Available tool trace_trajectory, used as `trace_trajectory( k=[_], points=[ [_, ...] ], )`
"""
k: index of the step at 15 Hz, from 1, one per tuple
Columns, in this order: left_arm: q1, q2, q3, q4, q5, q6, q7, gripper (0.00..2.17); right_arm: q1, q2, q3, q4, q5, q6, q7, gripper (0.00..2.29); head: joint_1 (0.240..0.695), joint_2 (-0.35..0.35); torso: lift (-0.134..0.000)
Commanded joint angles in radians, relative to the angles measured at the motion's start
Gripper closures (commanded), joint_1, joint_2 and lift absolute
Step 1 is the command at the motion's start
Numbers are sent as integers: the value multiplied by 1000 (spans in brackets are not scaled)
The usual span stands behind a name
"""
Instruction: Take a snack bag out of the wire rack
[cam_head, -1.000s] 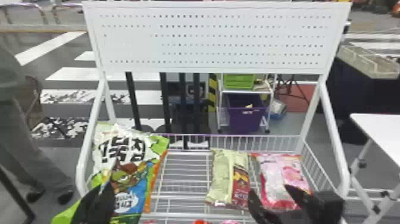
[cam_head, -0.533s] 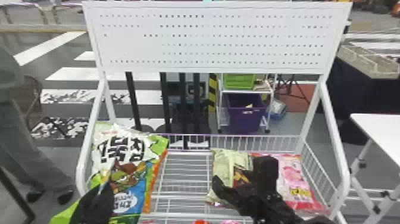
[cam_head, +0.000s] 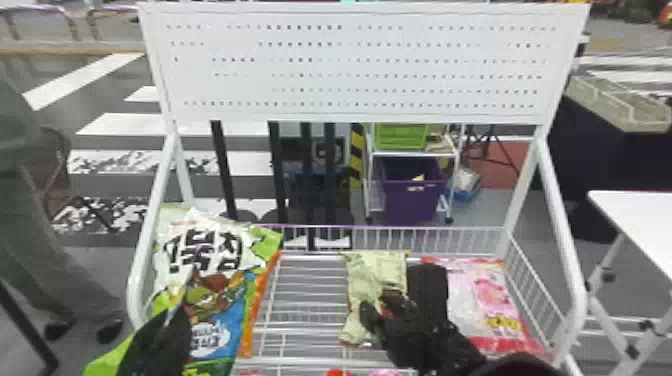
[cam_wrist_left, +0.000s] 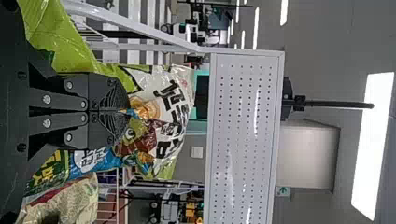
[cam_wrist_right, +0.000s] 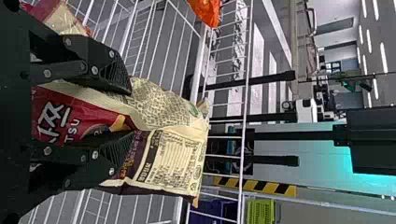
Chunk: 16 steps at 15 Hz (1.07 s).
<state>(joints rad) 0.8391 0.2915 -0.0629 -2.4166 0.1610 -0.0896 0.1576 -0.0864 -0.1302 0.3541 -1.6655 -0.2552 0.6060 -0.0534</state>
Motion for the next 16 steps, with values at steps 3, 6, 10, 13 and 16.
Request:
trace_trajectory(
  k=[3, 6, 10, 13, 16],
  points=[
    [0, 0, 0, 1, 2, 0, 0, 2115, 16, -8, 0, -34, 1, 1, -11, 2243, 499, 0, 0],
    [0, 2, 0, 1, 2, 0, 0, 2115, 65, -31, -1, -146, 11, -5, -28, 2243, 499, 0, 0],
    [3, 3, 0, -1, 2, 0, 0, 2115, 231, -97, -43, -456, 24, -21, -52, 2246, 499, 0, 0],
    [3, 5, -3, -2, 2, 0, 2, 2111, 418, -123, -119, -682, 90, -57, -56, 2246, 499, 0, 0],
    [-2, 6, -8, -2, 2, -3, 0, 2115, 639, -118, -181, -790, 154, -223, -56, 2246, 499, 0, 0]
  ],
)
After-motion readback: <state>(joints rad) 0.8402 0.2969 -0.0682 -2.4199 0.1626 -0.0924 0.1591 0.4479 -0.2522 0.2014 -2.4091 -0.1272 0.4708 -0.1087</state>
